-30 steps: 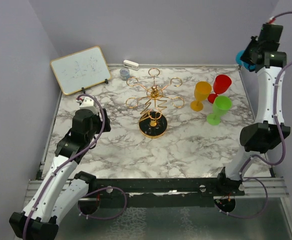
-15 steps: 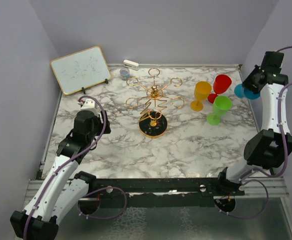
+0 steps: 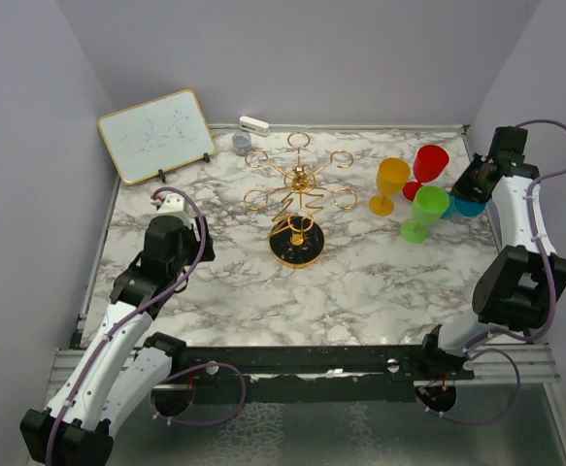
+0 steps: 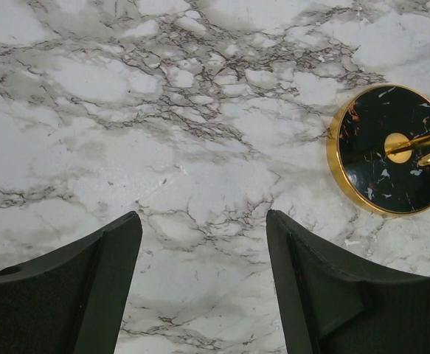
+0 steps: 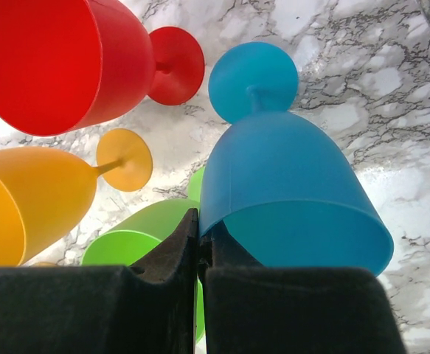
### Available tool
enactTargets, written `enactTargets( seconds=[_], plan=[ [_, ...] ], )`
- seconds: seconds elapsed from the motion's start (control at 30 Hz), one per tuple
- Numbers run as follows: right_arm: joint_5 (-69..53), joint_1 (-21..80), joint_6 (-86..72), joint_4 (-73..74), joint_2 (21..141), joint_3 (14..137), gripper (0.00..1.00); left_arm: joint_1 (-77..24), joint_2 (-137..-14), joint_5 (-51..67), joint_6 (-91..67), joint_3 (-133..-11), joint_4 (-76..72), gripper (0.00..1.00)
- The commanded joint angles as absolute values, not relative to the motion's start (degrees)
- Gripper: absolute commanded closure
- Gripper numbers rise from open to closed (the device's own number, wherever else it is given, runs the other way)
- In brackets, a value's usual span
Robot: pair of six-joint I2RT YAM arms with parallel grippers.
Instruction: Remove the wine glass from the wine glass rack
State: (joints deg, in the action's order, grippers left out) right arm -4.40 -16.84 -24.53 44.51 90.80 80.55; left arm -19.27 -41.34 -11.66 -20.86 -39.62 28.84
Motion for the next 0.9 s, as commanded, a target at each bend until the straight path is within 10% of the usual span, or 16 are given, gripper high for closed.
enactTargets(
  seconds=[0.0,0.87],
  plan=[
    [-6.52,-16.87,-23.12,41.18,91.26,80.54,0.98,-19.51,-40.61,-12.3,-21.26,-39.25,28.87,0.29],
    [-12.19,-16.87,-22.93,39.67,83.04,83.88,0.74,-19.66,-41.36,-13.09,-21.55,-39.02,29.17,0.29]
  ],
)
